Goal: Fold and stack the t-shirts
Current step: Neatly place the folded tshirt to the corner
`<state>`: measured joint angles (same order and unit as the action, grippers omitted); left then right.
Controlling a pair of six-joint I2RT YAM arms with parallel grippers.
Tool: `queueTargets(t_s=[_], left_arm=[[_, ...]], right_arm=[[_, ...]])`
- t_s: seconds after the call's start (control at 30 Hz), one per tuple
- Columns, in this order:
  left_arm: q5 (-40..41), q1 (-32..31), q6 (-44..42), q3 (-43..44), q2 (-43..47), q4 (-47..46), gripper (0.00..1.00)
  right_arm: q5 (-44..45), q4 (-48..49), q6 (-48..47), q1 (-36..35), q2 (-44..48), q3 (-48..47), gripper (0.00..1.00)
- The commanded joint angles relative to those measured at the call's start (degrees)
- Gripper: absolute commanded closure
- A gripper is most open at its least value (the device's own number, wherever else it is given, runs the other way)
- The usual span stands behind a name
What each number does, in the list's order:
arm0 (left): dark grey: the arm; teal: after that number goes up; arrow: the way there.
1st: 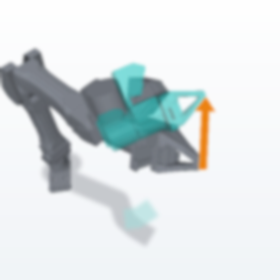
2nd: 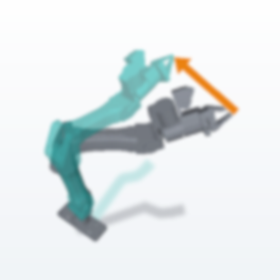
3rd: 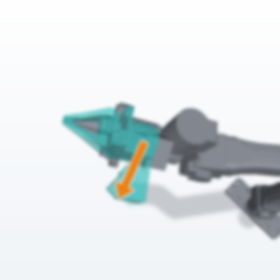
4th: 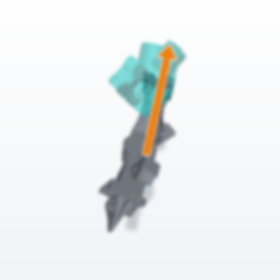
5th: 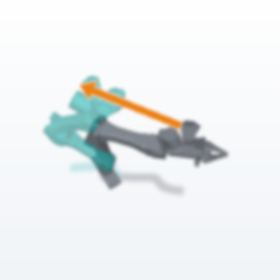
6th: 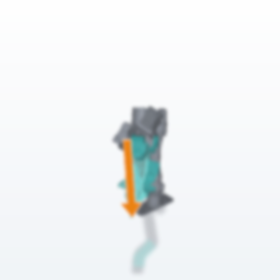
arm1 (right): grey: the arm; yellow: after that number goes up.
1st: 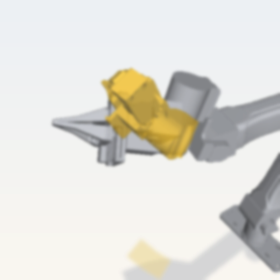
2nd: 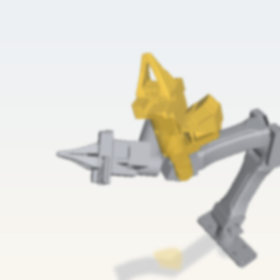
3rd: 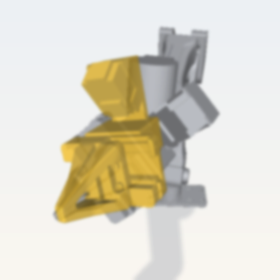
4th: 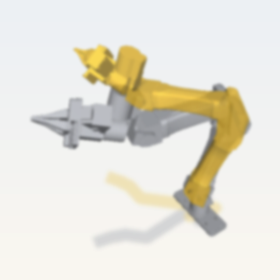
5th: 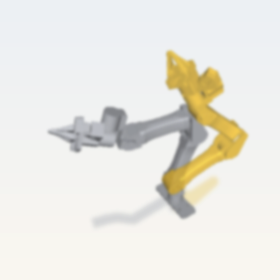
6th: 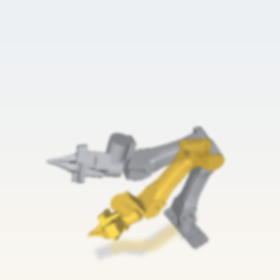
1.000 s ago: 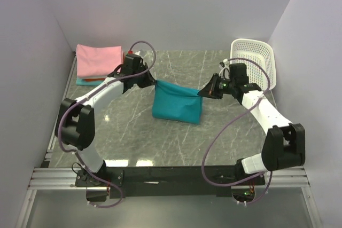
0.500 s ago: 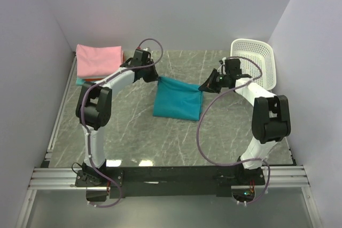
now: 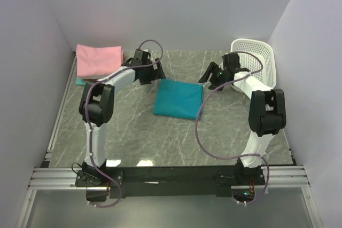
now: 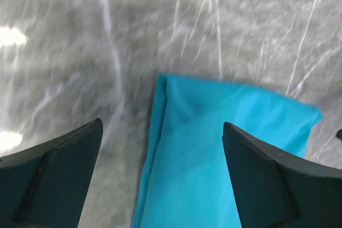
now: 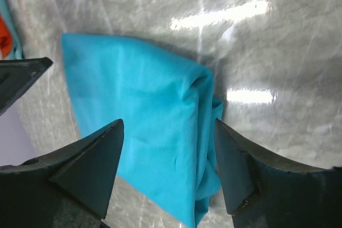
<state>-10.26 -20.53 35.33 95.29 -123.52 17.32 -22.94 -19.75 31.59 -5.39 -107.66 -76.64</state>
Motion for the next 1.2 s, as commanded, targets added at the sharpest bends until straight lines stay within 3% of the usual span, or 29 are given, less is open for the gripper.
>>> queueTargets(t_s=[0.0,0.13,0.37,0.77,0.9,1.17], left_arm=[[-0.29,0.06,-0.53,-4.39,8.38,-2.03,0.00],[-0.72,0.06,0.44,-11.60,12.95,-2.91,0.00],[-1.95,-0.82,1.41,-21.98,18.05,-5.46,0.01],[0.33,-3.72,2.64,-21.02,12.18,-4.23,0.01],[1.47,-4.86,3.25,-19.26,9.54,-3.61,0.16],[4.71,-7.85,4.57,-15.75,6.28,0.43,0.42]], right_arm=[[0.01,0.15,-1.89,-1.02,8.57,2.45,0.25],[1.31,1.99,-1.71,-2.52,16.94,10.18,0.15],[4.48,1.47,-1.53,-2.70,31.44,23.27,0.11],[12.30,-9.78,-4.08,-2.70,54.29,31.64,0.09],[12.39,-11.80,-4.52,-2.70,60.27,33.22,0.09],[10.99,-13.91,-4.96,-2.79,63.53,34.10,0.08]])
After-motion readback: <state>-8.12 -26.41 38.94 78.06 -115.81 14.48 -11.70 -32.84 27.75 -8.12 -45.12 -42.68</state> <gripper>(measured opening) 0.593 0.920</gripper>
